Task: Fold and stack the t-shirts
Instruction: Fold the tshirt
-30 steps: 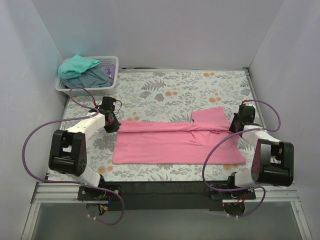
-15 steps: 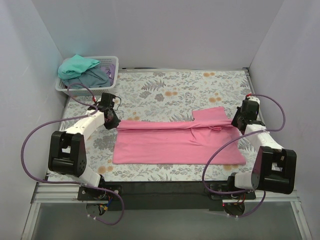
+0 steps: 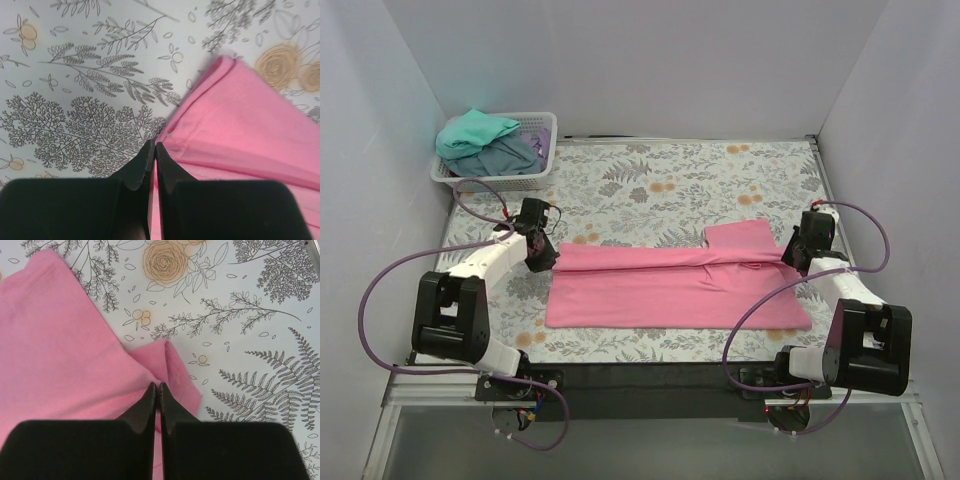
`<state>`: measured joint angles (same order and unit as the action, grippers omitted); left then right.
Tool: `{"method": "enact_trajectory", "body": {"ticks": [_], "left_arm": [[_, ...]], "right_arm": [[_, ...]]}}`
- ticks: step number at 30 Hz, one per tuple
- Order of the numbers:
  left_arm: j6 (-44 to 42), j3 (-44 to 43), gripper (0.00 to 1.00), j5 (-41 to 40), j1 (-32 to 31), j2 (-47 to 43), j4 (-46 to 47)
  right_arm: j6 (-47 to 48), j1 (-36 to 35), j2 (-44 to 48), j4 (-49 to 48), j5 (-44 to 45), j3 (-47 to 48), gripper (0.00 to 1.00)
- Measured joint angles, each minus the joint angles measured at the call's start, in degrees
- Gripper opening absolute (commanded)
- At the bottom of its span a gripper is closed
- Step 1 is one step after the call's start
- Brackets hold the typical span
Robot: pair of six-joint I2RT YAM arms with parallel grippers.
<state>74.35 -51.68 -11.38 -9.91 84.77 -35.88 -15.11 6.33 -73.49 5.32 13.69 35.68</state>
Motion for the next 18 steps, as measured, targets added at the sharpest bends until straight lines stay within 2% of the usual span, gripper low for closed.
{"method": "enact_trajectory", "body": {"ticks": [7, 10, 14, 18], "left_arm": [[0.7, 3.02, 0.0, 0.44, 0.0, 1.42, 0.5], [0.87, 3.39, 0.0, 0.66, 0.0, 1.44, 0.66], [0.85, 3.43, 0.16, 0.7, 0.0, 1.44, 1.07], [0.44, 3.43, 0.4, 0.68, 0.0, 1.07, 1.4]], "right_arm": [[-0.39, 0.0, -2.25, 0.37, 0.11, -0.39, 0.07], [-0.92, 0.0, -2.4, 0.63, 0.09, -0.63, 0.23], [-1.42, 0.07, -2.38, 1.51, 0.13, -0.66, 0.35], [-2.34, 0.09, -0.87, 3.34, 0.15, -0.63, 0.4]]}}
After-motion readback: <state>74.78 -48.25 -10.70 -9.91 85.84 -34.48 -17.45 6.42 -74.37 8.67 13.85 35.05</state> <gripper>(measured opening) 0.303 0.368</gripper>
